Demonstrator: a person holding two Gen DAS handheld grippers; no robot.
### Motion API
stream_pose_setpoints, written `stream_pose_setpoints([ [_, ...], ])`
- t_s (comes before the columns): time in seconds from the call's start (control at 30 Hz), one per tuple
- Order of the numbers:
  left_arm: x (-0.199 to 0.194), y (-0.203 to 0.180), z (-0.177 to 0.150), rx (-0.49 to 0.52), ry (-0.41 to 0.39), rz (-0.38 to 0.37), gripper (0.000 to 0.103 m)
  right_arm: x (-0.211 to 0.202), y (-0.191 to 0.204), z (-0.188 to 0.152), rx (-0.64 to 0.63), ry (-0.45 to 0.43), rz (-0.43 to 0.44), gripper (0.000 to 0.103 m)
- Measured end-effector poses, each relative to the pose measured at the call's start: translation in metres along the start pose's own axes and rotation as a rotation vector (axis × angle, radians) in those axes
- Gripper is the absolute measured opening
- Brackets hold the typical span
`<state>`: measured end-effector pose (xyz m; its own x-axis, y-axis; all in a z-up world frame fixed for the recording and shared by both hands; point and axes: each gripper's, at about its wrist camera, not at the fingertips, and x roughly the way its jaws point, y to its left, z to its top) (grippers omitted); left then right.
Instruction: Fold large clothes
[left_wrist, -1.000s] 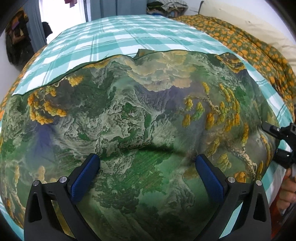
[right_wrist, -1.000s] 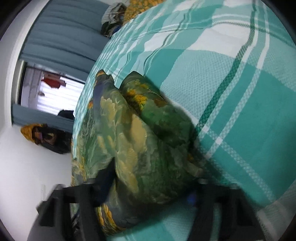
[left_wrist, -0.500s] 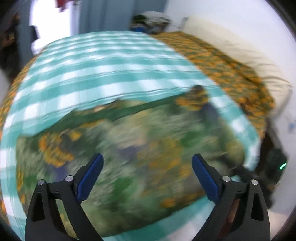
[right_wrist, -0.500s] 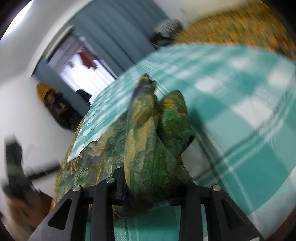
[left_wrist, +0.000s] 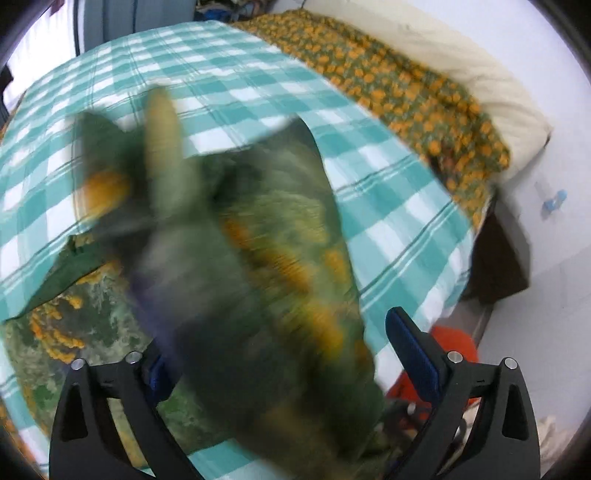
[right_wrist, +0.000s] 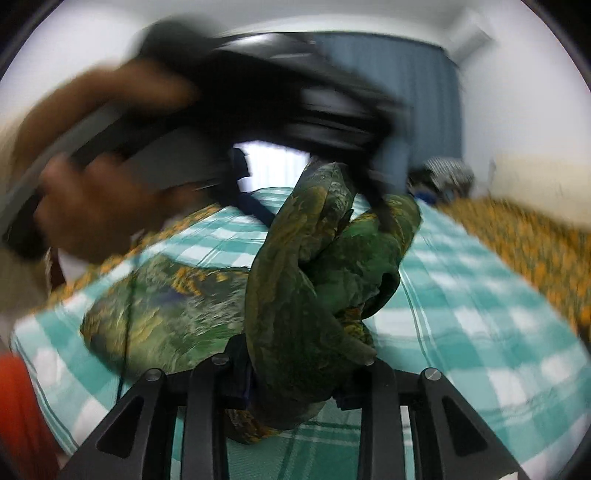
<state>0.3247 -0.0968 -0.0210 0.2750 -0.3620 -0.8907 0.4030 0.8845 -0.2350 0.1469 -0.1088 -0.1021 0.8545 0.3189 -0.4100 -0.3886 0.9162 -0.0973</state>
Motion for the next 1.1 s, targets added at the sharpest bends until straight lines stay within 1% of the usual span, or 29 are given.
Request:
stream_pose_setpoints([
  [0.03,0.004,-0.005,-0.002,0.036,0.023,0.061,0.099,-0.001,0.010,0.000,-0.049,-0.006,0.003,0.030],
  [0.13,0.015,-0.014,-0.012,0.126,0.056,0.227,0.098,0.000,0.030,0.003,-0.109,-0.010,0.020,0.030],
  [0.17,0.019,-0.014,-0.016,0.148,0.061,0.273,0.087,-0.001,0.035,0.002,-0.133,-0.012,0.027,0.030],
  [0.2,0.022,-0.012,-0.020,0.163,0.062,0.316,0.062,-0.002,0.037,0.002,-0.143,-0.012,0.035,0.030],
  [0.23,0.023,-0.010,-0.023,0.174,0.058,0.343,0.055,-0.002,0.037,0.001,-0.145,-0.009,0.042,0.030],
  [0.27,0.022,-0.006,-0.025,0.173,0.048,0.333,0.043,-0.001,0.034,0.001,-0.132,0.001,0.052,0.030],
  [0.3,0.019,-0.003,-0.025,0.164,0.043,0.321,0.036,0.001,0.031,0.000,-0.122,0.011,0.060,0.030],
  [0.37,0.011,0.005,-0.027,0.149,0.025,0.313,0.032,-0.002,0.027,-0.001,-0.099,0.018,0.068,0.037],
  [0.4,0.006,0.010,-0.029,0.143,0.017,0.316,0.030,-0.006,0.025,0.000,-0.078,0.012,0.092,0.044],
  [0.43,0.002,0.017,-0.030,0.135,0.013,0.313,0.030,-0.009,0.020,0.000,-0.055,0.007,0.121,0.054],
  [0.47,-0.003,0.025,-0.032,0.123,0.012,0.305,0.030,-0.015,0.014,0.001,-0.012,-0.006,0.158,0.058],
  [0.5,-0.009,0.034,-0.034,0.113,0.009,0.300,0.029,-0.020,0.012,0.000,0.017,-0.015,0.174,0.062],
  [0.57,-0.024,0.056,-0.043,0.088,-0.001,0.294,0.029,-0.026,0.005,-0.001,0.081,-0.016,0.206,0.062],
  [0.63,-0.036,0.080,-0.050,0.049,-0.012,0.281,0.029,-0.026,-0.004,-0.003,0.134,-0.008,0.212,0.062],
  [0.73,-0.044,0.105,-0.060,0.004,-0.022,0.278,0.029,-0.014,-0.018,-0.007,0.208,0.038,0.192,0.062],
  [0.77,-0.048,0.119,-0.067,-0.011,-0.023,0.280,0.029,-0.008,-0.022,-0.011,0.236,0.068,0.184,0.062],
  [0.83,-0.051,0.137,-0.076,-0.032,-0.022,0.277,0.029,0.000,-0.023,-0.017,0.264,0.102,0.180,0.062],
  [0.9,-0.051,0.153,-0.082,-0.057,-0.023,0.267,0.030,0.007,-0.022,-0.021,0.276,0.137,0.179,0.062],
  [0.97,-0.052,0.171,-0.090,-0.094,-0.031,0.249,0.030,0.012,-0.016,-0.022,0.260,0.163,0.184,0.058],
  [1.1,-0.062,0.208,-0.108,-0.166,-0.060,0.220,0.030,0.020,-0.007,-0.013,0.229,0.188,0.183,0.054],
])
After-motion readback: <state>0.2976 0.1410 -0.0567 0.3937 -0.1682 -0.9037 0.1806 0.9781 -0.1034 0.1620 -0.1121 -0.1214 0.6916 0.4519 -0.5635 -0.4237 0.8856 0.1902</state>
